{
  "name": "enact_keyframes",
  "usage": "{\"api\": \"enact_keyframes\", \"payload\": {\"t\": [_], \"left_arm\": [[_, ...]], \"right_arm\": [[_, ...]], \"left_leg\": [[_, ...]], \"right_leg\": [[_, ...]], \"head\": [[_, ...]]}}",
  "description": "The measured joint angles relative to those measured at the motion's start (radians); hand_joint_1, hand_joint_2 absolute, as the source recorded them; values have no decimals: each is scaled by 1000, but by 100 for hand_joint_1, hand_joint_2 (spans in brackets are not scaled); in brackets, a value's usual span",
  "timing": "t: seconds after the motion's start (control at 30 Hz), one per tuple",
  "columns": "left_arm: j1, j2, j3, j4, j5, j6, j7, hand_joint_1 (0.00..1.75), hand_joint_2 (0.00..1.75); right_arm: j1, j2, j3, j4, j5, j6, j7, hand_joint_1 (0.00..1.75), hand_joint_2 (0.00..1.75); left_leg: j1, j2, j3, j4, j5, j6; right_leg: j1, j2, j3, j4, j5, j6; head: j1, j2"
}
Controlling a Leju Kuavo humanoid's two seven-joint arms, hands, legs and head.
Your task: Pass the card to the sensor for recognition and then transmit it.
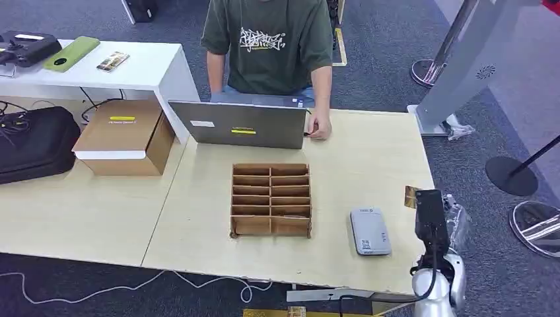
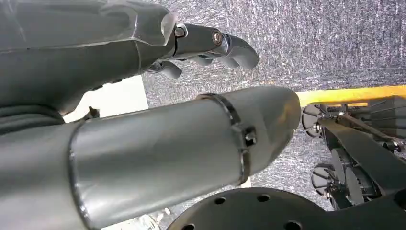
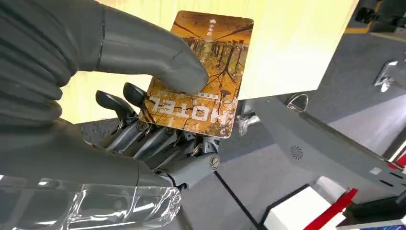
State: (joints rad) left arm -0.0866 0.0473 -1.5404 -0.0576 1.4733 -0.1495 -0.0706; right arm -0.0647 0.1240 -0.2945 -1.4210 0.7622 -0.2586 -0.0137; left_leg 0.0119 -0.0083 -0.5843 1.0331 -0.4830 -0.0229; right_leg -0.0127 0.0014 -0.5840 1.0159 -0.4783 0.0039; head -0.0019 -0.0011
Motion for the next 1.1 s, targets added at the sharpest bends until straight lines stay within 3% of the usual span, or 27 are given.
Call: {"api": "enact_keyframes", "payload": {"t": [0.63, 1.1], "left_arm": [[0, -8, 0, 0, -2, 11, 0, 0, 0], [-1, -13, 0, 0, -13, 12, 0, 0, 0]], "right_arm": [[76, 45, -18, -20, -14, 50, 43, 175, 175], [63, 67, -6, 25, 5, 69, 69, 175, 175]], "left_leg": [[0, 0, 0, 0, 0, 0], [0, 0, 0, 0, 0, 0]], "right_leg": [[0, 0, 0, 0, 0, 0], [0, 0, 0, 0, 0, 0]], "head": [[0, 0], [0, 0]]}}
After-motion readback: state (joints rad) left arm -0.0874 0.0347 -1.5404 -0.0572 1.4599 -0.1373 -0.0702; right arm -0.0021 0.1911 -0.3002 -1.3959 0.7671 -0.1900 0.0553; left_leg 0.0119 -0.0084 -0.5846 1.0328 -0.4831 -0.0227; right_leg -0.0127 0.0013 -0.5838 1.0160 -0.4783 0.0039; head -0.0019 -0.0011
